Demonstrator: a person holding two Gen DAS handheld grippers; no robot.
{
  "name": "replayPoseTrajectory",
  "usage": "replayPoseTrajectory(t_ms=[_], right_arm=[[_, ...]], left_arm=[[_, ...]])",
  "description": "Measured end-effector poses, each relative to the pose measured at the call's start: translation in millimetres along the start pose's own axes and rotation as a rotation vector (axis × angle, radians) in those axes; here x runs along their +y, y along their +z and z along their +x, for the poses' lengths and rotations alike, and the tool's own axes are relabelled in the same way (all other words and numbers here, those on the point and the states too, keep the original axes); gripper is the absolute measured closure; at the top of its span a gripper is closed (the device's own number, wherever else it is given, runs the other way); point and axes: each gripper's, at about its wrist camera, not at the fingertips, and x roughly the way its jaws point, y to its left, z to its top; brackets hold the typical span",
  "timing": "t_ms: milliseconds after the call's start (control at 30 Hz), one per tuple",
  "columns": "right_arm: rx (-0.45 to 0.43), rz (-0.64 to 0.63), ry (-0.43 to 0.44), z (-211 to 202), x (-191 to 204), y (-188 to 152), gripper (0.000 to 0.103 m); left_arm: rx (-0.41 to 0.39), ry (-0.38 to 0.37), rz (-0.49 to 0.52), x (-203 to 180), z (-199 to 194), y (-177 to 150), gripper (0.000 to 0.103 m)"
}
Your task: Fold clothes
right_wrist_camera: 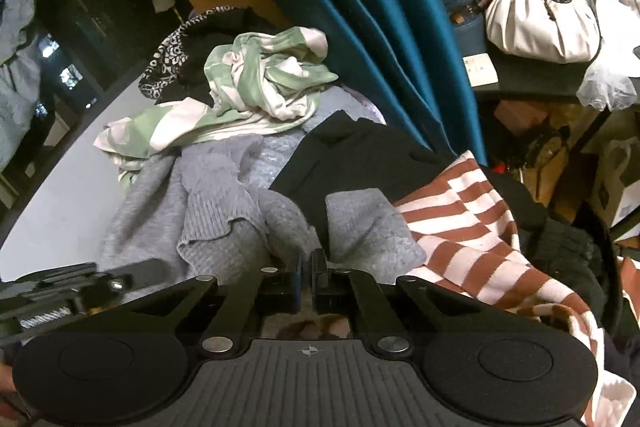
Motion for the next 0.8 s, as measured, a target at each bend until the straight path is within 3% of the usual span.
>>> replayPoseTrajectory(t_ms=[167, 267, 367, 400, 433, 667, 800], right_arm=[[0.040, -0.005, 0.008, 11.1, 0.6, 0.2, 0.095], [0.025, -0.004, 0.000, 11.2, 2.2, 4.3, 0.077], [0.005, 0.003, -0.018, 13.3, 3.1, 8.5, 0.069], [0.000, 0.007, -0.027, 14.9, 3.2, 9.6, 0.069], [-0.005, 0.010, -0.035, 16.4, 3.3, 10.7, 0.068], [-0.028, 0.005, -0.089, 29.4, 11.2, 12.0, 0.061], [-0.038, -0.015, -0.132, 37.4, 21.5, 5.9, 0.056]], left_arm=[[0.075, 0.054, 0.042, -2.9, 30.9, -14.4, 0.095], [0.091, 0.117, 0.050, 4.6, 35.6, -21.4, 0.090], [0.063, 0.125, 0.039, 12.3, 18.4, -16.3, 0.059], [0.046, 0.118, 0.042, 14.4, 11.0, -13.5, 0.040], [0.022, 0.123, 0.045, 16.2, 2.9, -10.0, 0.033], [-0.074, 0.148, -0.061, 61.6, -25.5, 25.4, 0.033], [-0.097, 0.161, -0.045, 84.2, -24.1, 50.1, 0.033]])
